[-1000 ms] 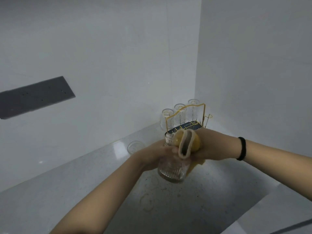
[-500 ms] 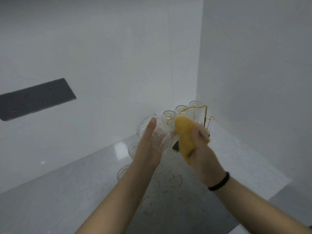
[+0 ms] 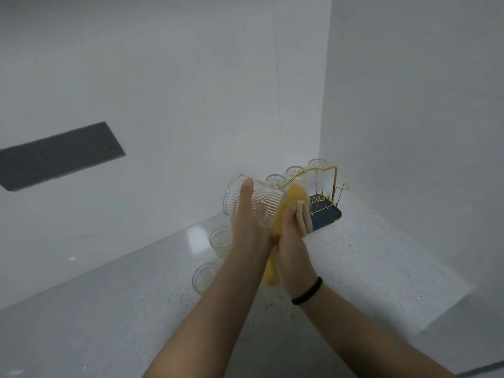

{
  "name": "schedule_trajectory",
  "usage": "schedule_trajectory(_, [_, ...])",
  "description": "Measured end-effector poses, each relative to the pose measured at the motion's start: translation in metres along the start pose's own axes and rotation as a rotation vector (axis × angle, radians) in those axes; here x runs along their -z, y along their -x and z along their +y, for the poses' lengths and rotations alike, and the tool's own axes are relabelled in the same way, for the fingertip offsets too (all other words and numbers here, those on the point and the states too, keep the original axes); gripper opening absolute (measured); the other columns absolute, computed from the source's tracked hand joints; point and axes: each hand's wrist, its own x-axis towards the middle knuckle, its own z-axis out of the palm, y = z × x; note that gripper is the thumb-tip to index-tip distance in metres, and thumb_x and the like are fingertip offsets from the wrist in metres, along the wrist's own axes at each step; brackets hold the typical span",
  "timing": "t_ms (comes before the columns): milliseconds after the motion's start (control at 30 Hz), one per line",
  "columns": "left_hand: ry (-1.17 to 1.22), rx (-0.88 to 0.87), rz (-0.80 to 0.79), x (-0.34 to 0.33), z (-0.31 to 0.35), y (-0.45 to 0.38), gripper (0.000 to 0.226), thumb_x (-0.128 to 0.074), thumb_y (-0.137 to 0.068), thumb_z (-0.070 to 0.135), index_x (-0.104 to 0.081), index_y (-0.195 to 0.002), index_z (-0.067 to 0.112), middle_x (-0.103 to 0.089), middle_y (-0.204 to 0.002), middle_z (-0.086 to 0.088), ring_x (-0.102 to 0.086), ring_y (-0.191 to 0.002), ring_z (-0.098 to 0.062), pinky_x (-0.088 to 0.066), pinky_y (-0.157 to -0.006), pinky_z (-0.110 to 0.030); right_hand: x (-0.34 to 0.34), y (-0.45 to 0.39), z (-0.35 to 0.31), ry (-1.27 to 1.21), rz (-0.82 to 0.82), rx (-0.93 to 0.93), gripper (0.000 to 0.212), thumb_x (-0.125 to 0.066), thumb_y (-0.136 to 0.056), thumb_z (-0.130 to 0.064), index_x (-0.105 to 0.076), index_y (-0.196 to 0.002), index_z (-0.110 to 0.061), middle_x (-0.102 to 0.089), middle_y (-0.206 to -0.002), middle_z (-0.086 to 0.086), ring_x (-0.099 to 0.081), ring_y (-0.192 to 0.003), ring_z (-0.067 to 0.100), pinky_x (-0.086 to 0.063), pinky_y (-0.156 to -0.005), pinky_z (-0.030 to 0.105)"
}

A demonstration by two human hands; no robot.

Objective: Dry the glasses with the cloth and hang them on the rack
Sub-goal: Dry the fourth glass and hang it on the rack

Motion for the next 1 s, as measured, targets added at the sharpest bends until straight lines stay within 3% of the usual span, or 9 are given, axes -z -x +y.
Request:
schedule_trajectory(67, [0.021, -0.042, -0.044, 0.001, -0.001, 0.005, 0.066, -0.07, -0.073, 0.046, -0.058, -0.121, 0.003, -0.056, -0.133, -0.025, -0.057, -0.122, -0.037, -0.041, -0.107, -0.054, 0.007, -0.017, -0.01, -0.092, 0.024, 0.013, 0.073, -0.033, -0.081, -0.066, -0.042, -0.129, -0.011, -0.043, -0.135, 0.025, -0.046, -0.121, 0.039, -0.037, -0.104, 0.052])
schedule_trajectory(167, [-0.037, -0.076, -0.114, 0.005, -0.013, 0.008, 0.073, -0.066, -0.077, 0.044, -0.053, -0.126, -0.009, -0.051, -0.133, -0.034, -0.053, -0.122, -0.045, -0.038, -0.107, -0.06, 0.018, -0.028, -0.014, -0.344, 0.004, -0.053, 0.061, -0.032, -0.093, -0.054, -0.042, -0.132, -0.008, -0.051, -0.132, 0.016, -0.047, -0.124, 0.033, -0.034, -0.106, 0.052])
schedule_trajectory(367, [-0.148, -0.099, -0.18, 0.008, -0.001, 0.005, 0.06, -0.068, -0.074, 0.048, -0.064, -0.114, 0.003, -0.057, -0.13, -0.029, -0.059, -0.118, -0.039, -0.042, -0.105, -0.056, 0.011, -0.008, -0.009, -0.081, -0.027, -0.008, 0.093, -0.04, -0.066, -0.077, -0.032, -0.14, -0.022, -0.044, -0.14, 0.006, -0.043, -0.128, 0.025, -0.032, -0.108, 0.05])
schedule_trajectory(467, [-0.278, -0.132, -0.293, 0.015, 0.006, 0.005, 0.028, -0.066, -0.079, 0.048, -0.079, -0.088, 0.024, -0.073, -0.11, -0.013, -0.068, -0.105, -0.028, -0.057, -0.086, -0.041, 0.019, -0.013, -0.025, -0.033, -0.006, 0.0, 0.093, -0.03, -0.069, -0.075, -0.032, -0.141, -0.016, -0.045, -0.139, 0.01, -0.043, -0.127, 0.027, -0.032, -0.108, 0.053])
schedule_trajectory(533, [-0.327, -0.135, -0.327, 0.021, 0.009, 0.006, 0.027, -0.069, -0.077, 0.048, -0.079, -0.088, 0.026, -0.073, -0.107, -0.008, -0.069, -0.105, -0.027, -0.058, -0.078, -0.034, 0.027, -0.015, -0.028, 0.025, -0.015, -0.021, 0.094, -0.028, -0.068, -0.075, -0.035, -0.139, -0.015, -0.052, -0.131, 0.009, -0.048, -0.123, 0.028, -0.035, -0.105, 0.053])
schedule_trajectory(667, [-0.458, -0.141, -0.375, 0.027, 0.005, 0.013, 0.053, -0.07, -0.082, 0.043, -0.065, -0.119, 0.006, -0.065, -0.121, -0.023, -0.065, -0.11, -0.038, -0.057, -0.085, -0.045, 0.033, -0.02, -0.031, 0.071, -0.06, 0.001, 0.071, -0.024, -0.086, -0.066, -0.055, -0.113, -0.008, -0.073, -0.081, -0.002, -0.07, -0.081, 0.013, -0.057, -0.066, 0.027])
schedule_trajectory(800, [-0.551, -0.1, -0.447, 0.034, 0.012, 0.017, 0.04, -0.069, -0.08, 0.045, -0.073, -0.109, 0.018, -0.071, -0.114, -0.013, -0.069, -0.104, -0.029, -0.058, -0.077, -0.035, 0.036, -0.019, -0.04, 0.057, -0.162, -0.05, 0.071, -0.024, -0.089, -0.063, -0.051, -0.127, -0.01, -0.066, -0.112, 0.016, -0.065, -0.101, 0.027, -0.054, -0.086, 0.041])
schedule_trajectory(900, [-0.663, -0.038, -0.462, 0.038, 0.027, 0.014, 0.036, -0.067, -0.078, 0.047, -0.075, -0.099, 0.019, -0.073, -0.108, -0.012, -0.07, -0.099, -0.029, -0.059, -0.077, -0.037, 0.04, -0.017, -0.047, 0.218, -0.239, 0.083, 0.065, -0.025, -0.088, -0.058, -0.055, -0.124, -0.013, -0.067, -0.11, 0.009, -0.064, -0.103, 0.021, -0.052, -0.089, 0.035])
schedule_trajectory(1000, [-0.728, 0.016, -0.447, 0.038, 0.034, 0.014, 0.048, -0.074, -0.07, 0.05, -0.073, -0.1, 0.013, -0.073, -0.11, -0.015, -0.069, -0.101, -0.032, -0.058, -0.086, -0.042, 0.039, -0.017, -0.051, 0.372, -0.263, 0.152, 0.066, -0.033, -0.079, -0.062, -0.062, -0.113, -0.013, -0.066, -0.108, 0.011, -0.062, -0.103, 0.024, -0.048, -0.093, 0.042])
